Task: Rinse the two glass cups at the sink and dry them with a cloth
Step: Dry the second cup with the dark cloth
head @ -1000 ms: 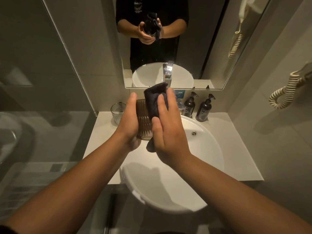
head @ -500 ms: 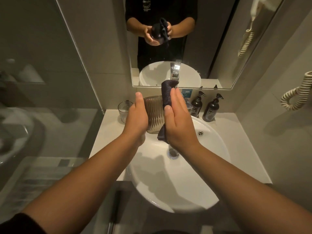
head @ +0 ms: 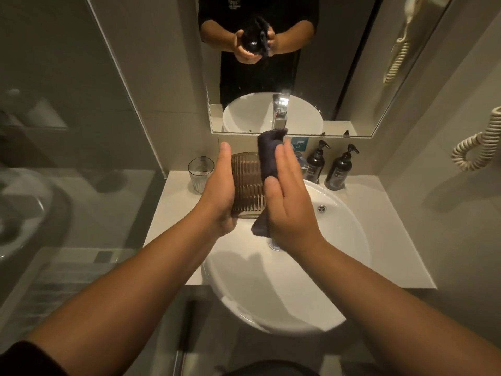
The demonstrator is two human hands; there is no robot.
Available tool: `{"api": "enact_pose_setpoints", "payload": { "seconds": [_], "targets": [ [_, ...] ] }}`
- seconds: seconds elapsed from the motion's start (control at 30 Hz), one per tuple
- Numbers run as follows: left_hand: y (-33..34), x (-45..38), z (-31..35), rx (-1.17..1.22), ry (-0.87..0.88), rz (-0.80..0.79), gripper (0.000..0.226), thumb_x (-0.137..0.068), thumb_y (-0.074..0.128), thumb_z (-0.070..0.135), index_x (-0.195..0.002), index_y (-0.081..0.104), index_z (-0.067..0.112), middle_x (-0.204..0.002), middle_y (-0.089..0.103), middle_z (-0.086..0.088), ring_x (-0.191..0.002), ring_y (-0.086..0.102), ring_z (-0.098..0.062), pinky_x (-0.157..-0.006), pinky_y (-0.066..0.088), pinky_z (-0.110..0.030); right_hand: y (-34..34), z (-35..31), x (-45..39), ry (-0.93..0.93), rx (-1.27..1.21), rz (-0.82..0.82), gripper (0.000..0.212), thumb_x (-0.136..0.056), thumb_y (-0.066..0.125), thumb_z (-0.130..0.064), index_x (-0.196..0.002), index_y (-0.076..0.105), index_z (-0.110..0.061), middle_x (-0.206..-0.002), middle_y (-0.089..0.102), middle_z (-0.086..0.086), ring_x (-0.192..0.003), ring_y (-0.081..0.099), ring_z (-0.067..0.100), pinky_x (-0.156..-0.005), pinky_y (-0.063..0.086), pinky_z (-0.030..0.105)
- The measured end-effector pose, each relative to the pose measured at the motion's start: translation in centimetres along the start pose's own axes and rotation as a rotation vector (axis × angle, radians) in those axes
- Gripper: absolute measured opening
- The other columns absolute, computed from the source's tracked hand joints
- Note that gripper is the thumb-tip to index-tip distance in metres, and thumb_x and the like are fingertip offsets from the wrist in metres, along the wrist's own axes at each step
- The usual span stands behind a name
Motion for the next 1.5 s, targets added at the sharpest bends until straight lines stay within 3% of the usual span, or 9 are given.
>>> {"api": "enact_pose_setpoints", "payload": {
  "seconds": [0.17, 0.27, 0.43, 0.57, 0.7, 0.8, 0.87, 1.17, 1.5],
  "targets": [
    [-1.4, -0.2, -0.8, 0.105, -0.137, -0.011, 0.088, -0.093, 0.016, 0.077, -0.109, 0.072, 0.013, -0.104, 0.077, -0.013, -0.091, 0.076, -0.029, -0.084, 0.059, -0.045, -2.0, 2.3, -2.3, 0.367, -0.329, -0.004, 0.041, -0.096, 0.042, -0.02, -0.135, 0.054, -0.019, -0.13, 0.061, 0.008, -0.115, 0.06, 0.025, -0.098, 0.048, 0.038],
    [-2.7, -0.5, -1.1, 0.264, -0.206, 0.065, 0.092, -0.088, 0.021, 0.083, -0.115, 0.07, 0.011, -0.104, 0.077, -0.015, -0.087, 0.075, -0.032, -0.082, 0.059, -0.049, -3.4, 4.1, -2.3, 0.763, -0.694, 0.033, 0.027, -0.096, 0.045, -0.004, -0.115, 0.064, -0.001, -0.106, 0.066, 0.023, -0.086, 0.063, 0.031, -0.079, 0.049, 0.036],
    [-3.6, -0.9, -1.3, 0.347, -0.212, 0.108, 0.075, -0.084, 0.044, 0.081, -0.122, 0.066, 0.02, -0.112, 0.076, -0.015, -0.105, 0.071, -0.039, -0.088, 0.055, -0.062, -4.5, 4.9, -1.2, 0.889, -0.899, 0.099, 0.017, -0.095, 0.051, -0.004, -0.099, 0.067, -0.003, -0.102, 0.069, 0.024, -0.089, 0.066, 0.029, -0.093, 0.051, 0.039],
    [-3.0, -1.2, -1.5, 0.332, -0.214, 0.112, 0.063, -0.088, 0.051, 0.072, -0.116, 0.066, 0.018, -0.113, 0.075, -0.015, -0.105, 0.07, -0.036, -0.094, 0.053, -0.059, -4.3, 3.9, -1.3, 0.638, -0.617, 0.048, 0.025, -0.089, 0.053, -0.001, -0.107, 0.068, -0.009, -0.104, 0.069, 0.017, -0.087, 0.062, 0.03, -0.074, 0.05, 0.036],
    [-2.4, -1.9, -2.0, 0.33, -0.247, 0.092, 0.069, -0.089, 0.049, 0.072, -0.127, 0.061, 0.016, -0.114, 0.075, -0.016, -0.104, 0.071, -0.035, -0.093, 0.054, -0.057, -3.6, 1.0, -1.2, 0.133, 0.014, 0.048, 0.055, -0.088, 0.051, 0.001, -0.138, 0.051, -0.024, -0.122, 0.06, -0.007, -0.105, 0.057, 0.004, -0.09, 0.047, 0.015],
    [-1.8, -1.8, -2.0, 0.343, -0.259, 0.067, 0.069, -0.09, 0.049, 0.071, -0.125, 0.063, 0.013, -0.107, 0.076, -0.019, -0.098, 0.074, -0.038, -0.09, 0.058, -0.054, -1.6, 0.1, -0.9, -0.282, 0.346, 0.026, 0.051, -0.086, 0.053, -0.004, -0.137, 0.05, -0.008, -0.133, 0.057, 0.011, -0.121, 0.053, 0.022, -0.104, 0.045, 0.036],
    [-1.9, -1.7, -1.8, 0.389, -0.266, 0.086, 0.069, -0.087, 0.056, 0.069, -0.119, 0.065, 0.009, -0.097, 0.077, -0.019, -0.08, 0.077, -0.036, -0.069, 0.063, -0.045, 0.2, 0.7, -0.5, -0.47, 0.509, 0.004, 0.043, -0.088, 0.056, -0.005, -0.131, 0.055, -0.001, -0.133, 0.057, 0.019, -0.122, 0.053, 0.035, -0.102, 0.046, 0.045],
    [-2.7, -1.4, -1.6, 0.449, -0.313, 0.049, 0.076, -0.087, 0.053, 0.072, -0.121, 0.067, 0.005, -0.09, 0.076, -0.015, -0.07, 0.076, -0.026, -0.053, 0.059, -0.031, 2.5, 2.5, 1.9, -0.741, 0.612, -0.036, 0.032, -0.094, 0.054, 0.001, -0.123, 0.065, -0.004, -0.136, 0.057, 0.015, -0.125, 0.053, 0.036, -0.098, 0.047, 0.044],
    [-2.4, -1.7, -1.8, 0.356, -0.325, -0.011, 0.08, -0.089, 0.044, 0.076, -0.115, 0.071, 0.006, -0.105, 0.077, -0.018, -0.082, 0.077, -0.031, -0.067, 0.063, -0.036, 1.3, 3.2, 1.4, -0.837, 0.524, -0.091, 0.023, -0.09, 0.061, 0.001, -0.109, 0.073, -0.006, -0.126, 0.066, 0.009, -0.113, 0.062, 0.034, -0.086, 0.051, 0.042]
  ]
}}
Point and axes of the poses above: each hand's wrist, its own x-axis away from the middle knuckle, its own y-axis out of the palm, z = x × y, the point moved 3 cm from there along -x, towards the middle knuckle
